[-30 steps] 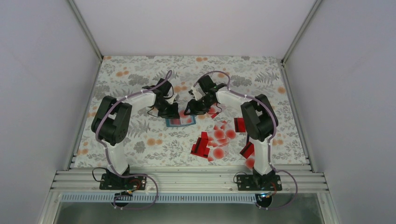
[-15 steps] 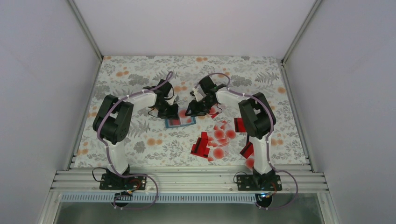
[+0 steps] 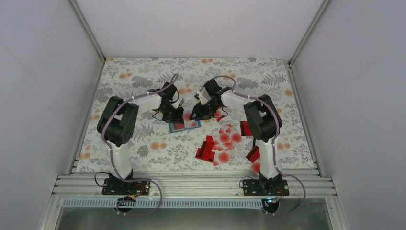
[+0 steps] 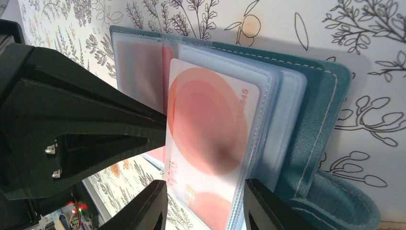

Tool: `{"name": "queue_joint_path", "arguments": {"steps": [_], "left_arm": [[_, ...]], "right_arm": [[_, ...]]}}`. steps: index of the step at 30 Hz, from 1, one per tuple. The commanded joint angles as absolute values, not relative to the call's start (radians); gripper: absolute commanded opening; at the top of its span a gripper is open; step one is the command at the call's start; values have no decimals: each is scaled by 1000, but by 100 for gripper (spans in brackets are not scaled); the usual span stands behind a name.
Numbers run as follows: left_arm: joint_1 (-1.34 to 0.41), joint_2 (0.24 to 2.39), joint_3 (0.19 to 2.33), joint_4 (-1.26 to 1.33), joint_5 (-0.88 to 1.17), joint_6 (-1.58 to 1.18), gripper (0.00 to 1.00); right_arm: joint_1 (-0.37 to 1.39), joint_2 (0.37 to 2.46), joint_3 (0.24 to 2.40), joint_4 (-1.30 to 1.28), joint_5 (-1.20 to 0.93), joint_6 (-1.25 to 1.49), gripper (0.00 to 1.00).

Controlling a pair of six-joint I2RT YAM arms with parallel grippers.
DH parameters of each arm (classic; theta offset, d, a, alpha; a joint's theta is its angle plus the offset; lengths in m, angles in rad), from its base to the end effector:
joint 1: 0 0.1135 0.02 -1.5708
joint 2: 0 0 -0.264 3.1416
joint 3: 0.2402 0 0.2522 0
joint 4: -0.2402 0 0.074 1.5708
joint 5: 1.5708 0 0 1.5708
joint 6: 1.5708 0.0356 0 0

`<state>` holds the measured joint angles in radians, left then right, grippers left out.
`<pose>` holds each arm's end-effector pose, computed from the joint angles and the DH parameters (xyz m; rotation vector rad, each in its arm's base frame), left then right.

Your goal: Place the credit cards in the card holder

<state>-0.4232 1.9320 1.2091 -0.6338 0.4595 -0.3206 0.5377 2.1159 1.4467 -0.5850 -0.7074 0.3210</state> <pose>0.3210 -0.1619 0.1399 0.2302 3.0056 -0.7743 0.3469 0.2338 0.1383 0.4828 -2.8603 -1.1645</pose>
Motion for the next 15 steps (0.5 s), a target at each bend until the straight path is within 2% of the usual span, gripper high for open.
{"name": "queue_joint_path", "arguments": {"steps": [1, 15], "left_arm": [[-425, 1967, 1233, -623, 472, -299, 4], [-431, 1983, 1235, -618, 482, -292, 4]], "right_arm": [[531, 2140, 1467, -571, -739, 311, 41], [534, 2112, 1467, -549, -796, 319, 40]]}}
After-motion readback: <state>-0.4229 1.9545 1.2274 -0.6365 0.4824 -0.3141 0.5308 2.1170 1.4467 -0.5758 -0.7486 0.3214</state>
